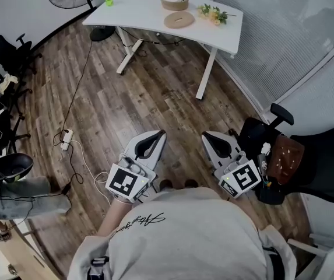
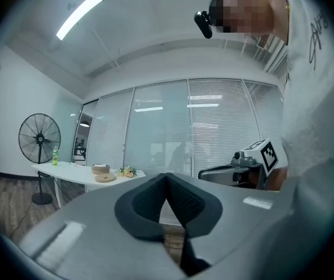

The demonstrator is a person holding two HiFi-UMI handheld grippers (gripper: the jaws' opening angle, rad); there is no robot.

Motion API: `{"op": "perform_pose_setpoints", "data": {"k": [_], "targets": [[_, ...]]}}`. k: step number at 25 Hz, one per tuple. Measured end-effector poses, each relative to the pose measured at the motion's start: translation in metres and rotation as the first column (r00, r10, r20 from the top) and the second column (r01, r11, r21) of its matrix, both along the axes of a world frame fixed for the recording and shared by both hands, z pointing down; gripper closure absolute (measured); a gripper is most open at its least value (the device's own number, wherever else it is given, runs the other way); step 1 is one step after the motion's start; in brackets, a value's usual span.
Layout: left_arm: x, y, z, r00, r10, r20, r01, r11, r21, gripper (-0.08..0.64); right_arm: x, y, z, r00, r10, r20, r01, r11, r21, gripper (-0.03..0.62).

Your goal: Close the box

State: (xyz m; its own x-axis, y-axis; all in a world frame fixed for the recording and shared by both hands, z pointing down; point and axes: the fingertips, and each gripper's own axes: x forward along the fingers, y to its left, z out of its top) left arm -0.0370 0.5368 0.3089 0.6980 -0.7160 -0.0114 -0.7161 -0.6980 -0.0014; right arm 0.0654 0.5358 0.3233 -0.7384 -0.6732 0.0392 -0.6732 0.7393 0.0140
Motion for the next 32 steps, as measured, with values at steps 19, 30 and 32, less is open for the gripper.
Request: {"op": "perform_pose_setpoints", "data": {"k": [19, 30, 32], "targets": [[-0.048, -0.009, -0.008, 0.995, -0.062, -0.074, 0.065, 0.997, 0.030, 0.154, -0.002, -0.011, -0.016, 0.977, 0.177, 0.115, -0.184, 0.981, 0.053, 0.145], [-0.064, -0.015, -0.014, 0.993, -0.087, -0.075, 0.090, 0.995, 0.043, 0.089, -0.003, -0.015, -0.014, 0.968, 0.224, 0.115, -0.231, 0.972, 0.053, 0.057], [-0.061, -0.014, -0.013, 0.996, -0.063, -0.069, 0.066, 0.997, 0.043, 0.087, -0.007, -0.016, -0.013, 0.969, 0.219, 0.113, -0.225, 0.973, 0.046, 0.057]]}}
